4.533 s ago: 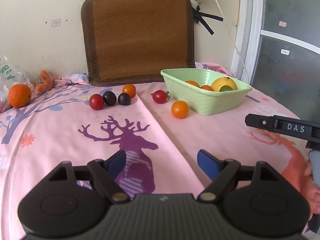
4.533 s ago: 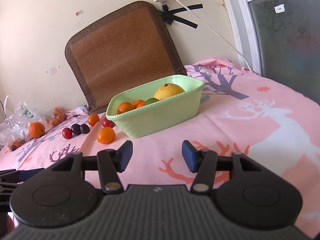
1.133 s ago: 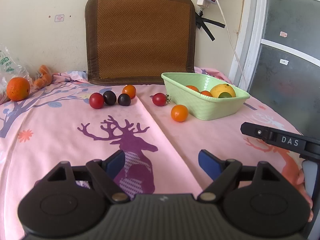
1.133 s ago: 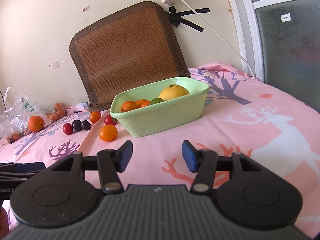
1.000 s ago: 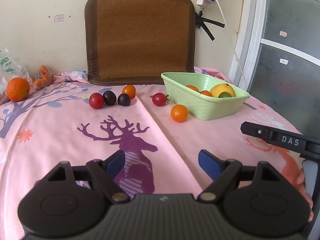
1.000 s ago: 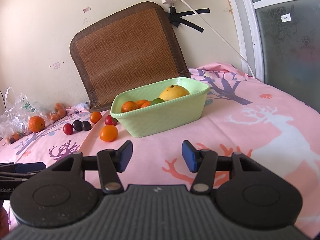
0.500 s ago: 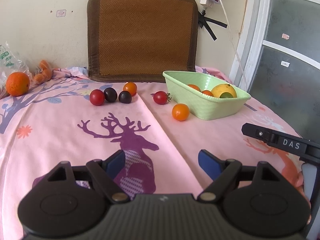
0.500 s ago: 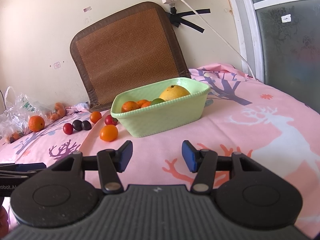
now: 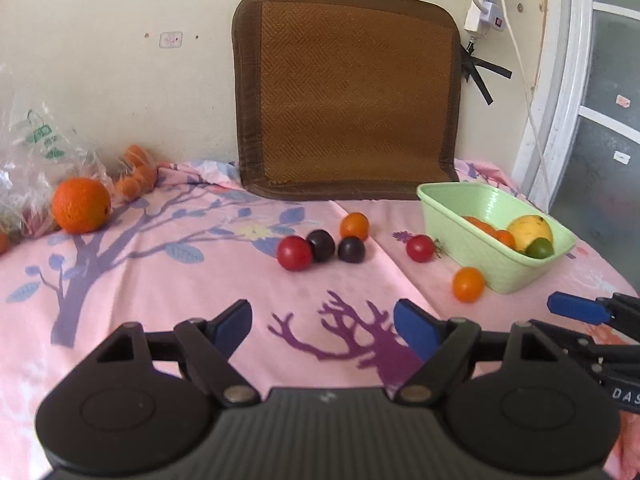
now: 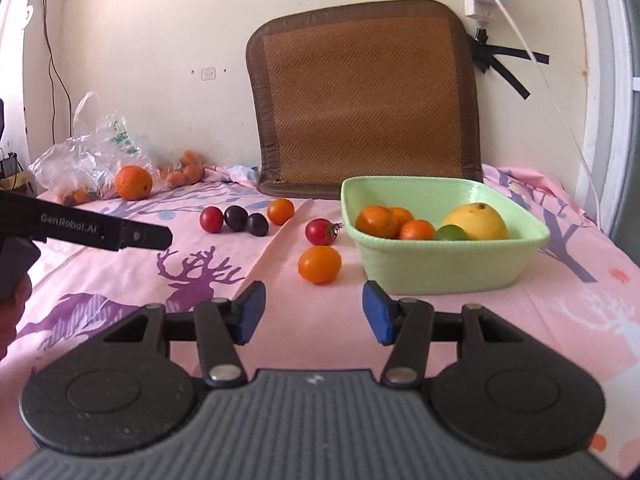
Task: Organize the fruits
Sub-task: 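Grasp a red tomato with the left gripper while the right grasps an orange cherry tomato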
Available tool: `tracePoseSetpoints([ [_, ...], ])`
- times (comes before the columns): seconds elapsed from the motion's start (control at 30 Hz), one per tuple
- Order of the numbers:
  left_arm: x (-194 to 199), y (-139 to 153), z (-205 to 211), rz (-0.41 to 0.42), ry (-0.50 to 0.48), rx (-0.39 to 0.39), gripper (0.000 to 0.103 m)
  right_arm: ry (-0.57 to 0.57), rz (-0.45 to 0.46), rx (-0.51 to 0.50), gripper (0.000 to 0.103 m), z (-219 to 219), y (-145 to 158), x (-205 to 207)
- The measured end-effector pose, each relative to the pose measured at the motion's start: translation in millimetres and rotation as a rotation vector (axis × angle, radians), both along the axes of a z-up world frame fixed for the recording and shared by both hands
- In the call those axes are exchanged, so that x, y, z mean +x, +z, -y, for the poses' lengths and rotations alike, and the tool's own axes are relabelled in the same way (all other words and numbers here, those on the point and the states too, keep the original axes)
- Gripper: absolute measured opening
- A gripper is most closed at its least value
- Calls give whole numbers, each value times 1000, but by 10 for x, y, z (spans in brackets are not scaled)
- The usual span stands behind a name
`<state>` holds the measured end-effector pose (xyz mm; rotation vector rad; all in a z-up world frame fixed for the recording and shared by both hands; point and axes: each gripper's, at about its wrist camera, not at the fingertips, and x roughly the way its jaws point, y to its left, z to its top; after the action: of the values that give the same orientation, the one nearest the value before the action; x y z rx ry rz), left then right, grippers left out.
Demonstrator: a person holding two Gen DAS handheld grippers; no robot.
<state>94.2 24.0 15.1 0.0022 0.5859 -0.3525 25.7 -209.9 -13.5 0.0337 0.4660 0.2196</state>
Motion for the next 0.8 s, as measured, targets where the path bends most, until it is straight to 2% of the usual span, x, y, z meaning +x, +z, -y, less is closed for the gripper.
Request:
tracePoseSetpoints([
  [0.07,230,3,-17,-8,1,17,80,-13,-57,55,56,32,-17,170],
  [0.17,565,-57,-15,-29,-26,42,70,-35,-102,113,56,46,-48,298],
  [0.3,817,-159,66,-35,-95,96,56,-52,-115,109,56,-25,-66,362],
  [0.43,933,-196,144,-32,-142,126,48,-61,-123,98,56,-88,-83,437],
  [0.47,954,-210,152,-41,-148,127,44,-66,-124,93,56,-102,-90,454],
  [0.5,974,-226,148,-58,-155,121,32,-71,-125,90,56,-110,-93,471],
  [0.57,967,-235,128,-66,-158,108,30,-82,-125,85,55,-117,-90,514],
  [0.67,887,-237,89,-68,-162,96,30,-93,-127,64,34,-124,-100,577],
  [0.8,634,-213,76,-76,-178,65,30,-77,-116,117,34,-58,-83,458],
])
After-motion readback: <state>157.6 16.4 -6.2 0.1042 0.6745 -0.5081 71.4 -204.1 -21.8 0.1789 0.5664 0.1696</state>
